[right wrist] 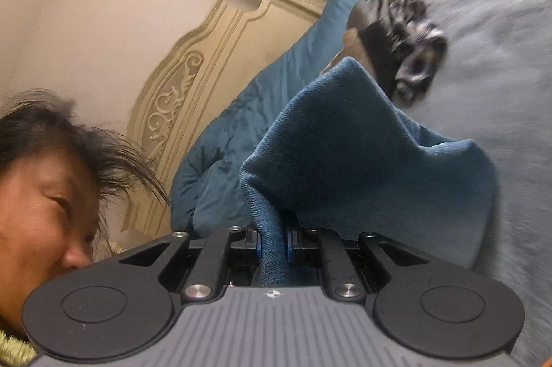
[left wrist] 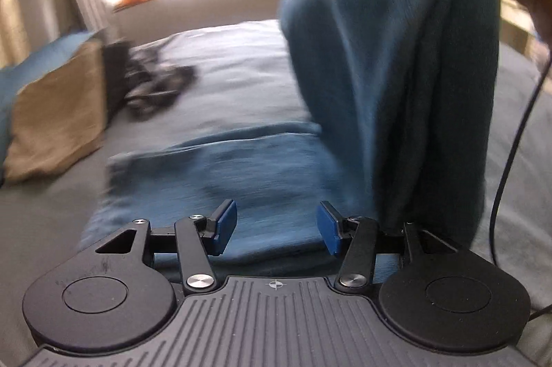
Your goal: Fold clothes
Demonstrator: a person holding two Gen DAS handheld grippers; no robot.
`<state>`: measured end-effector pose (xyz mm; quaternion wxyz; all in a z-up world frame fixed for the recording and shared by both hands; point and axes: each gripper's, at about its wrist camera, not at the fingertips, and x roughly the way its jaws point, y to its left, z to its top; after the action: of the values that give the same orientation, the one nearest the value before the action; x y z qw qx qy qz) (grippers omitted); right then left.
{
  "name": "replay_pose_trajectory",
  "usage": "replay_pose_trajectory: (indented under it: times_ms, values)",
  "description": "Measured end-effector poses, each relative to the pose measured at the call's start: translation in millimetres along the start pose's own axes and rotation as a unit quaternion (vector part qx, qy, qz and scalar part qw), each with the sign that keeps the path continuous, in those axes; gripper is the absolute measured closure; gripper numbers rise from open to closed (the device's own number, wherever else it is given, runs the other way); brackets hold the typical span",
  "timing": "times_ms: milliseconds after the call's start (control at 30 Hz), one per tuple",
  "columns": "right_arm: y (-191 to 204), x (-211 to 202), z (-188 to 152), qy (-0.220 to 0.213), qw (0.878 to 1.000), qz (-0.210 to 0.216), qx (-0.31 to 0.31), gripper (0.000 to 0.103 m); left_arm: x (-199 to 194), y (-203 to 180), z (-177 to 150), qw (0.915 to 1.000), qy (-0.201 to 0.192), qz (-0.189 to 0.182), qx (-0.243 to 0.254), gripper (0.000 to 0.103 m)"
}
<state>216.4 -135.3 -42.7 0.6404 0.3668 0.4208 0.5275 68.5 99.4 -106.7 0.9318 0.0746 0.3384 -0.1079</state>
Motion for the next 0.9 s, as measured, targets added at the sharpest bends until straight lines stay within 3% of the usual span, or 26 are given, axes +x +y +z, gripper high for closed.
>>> replay_pose_trajectory:
  times_ms: [100,167,300,400,633,800,900]
  values:
    - [-6.3,37.5,8.6,0.032,0.999,0.013,0.006,0.089,-14.7,29.9,-3.2,0.9967,-0.004,0.028,-0.076,0.052]
    - [-12.6,63.7,12.8,0.053,0.998,0.017,0.009,0.089,-22.6,52.7,-7.6,0.9885,-0.006,0.048,-0.143,0.052]
    - [-33.7,118.5,18.1,0.095,0.995,0.01,0.027,0.089,-31.2,98.6,-21.1,0.9549,-0.009,0.077,-0.287,0.052]
    - [-49.5,154.1,18.1,0.125,0.991,-0.016,0.041,0.089,-43.0,117.5,-28.9,0.9358,-0.027,0.083,-0.342,0.052]
    - [-73.0,202.9,5.7,0.178,0.979,-0.082,0.064,0.085,-60.4,113.5,-36.5,0.9306,-0.061,0.02,-0.36,0.051]
    - [-78.3,217.2,3.2,0.169,0.978,-0.077,0.094,0.054,-58.0,108.8,-39.3,0.9256,-0.062,-0.028,-0.372,0.048]
    - [-72.8,221.2,7.9,0.163,0.981,-0.052,0.092,0.05,-53.2,105.2,-38.9,0.9283,-0.05,-0.025,-0.368,0.045]
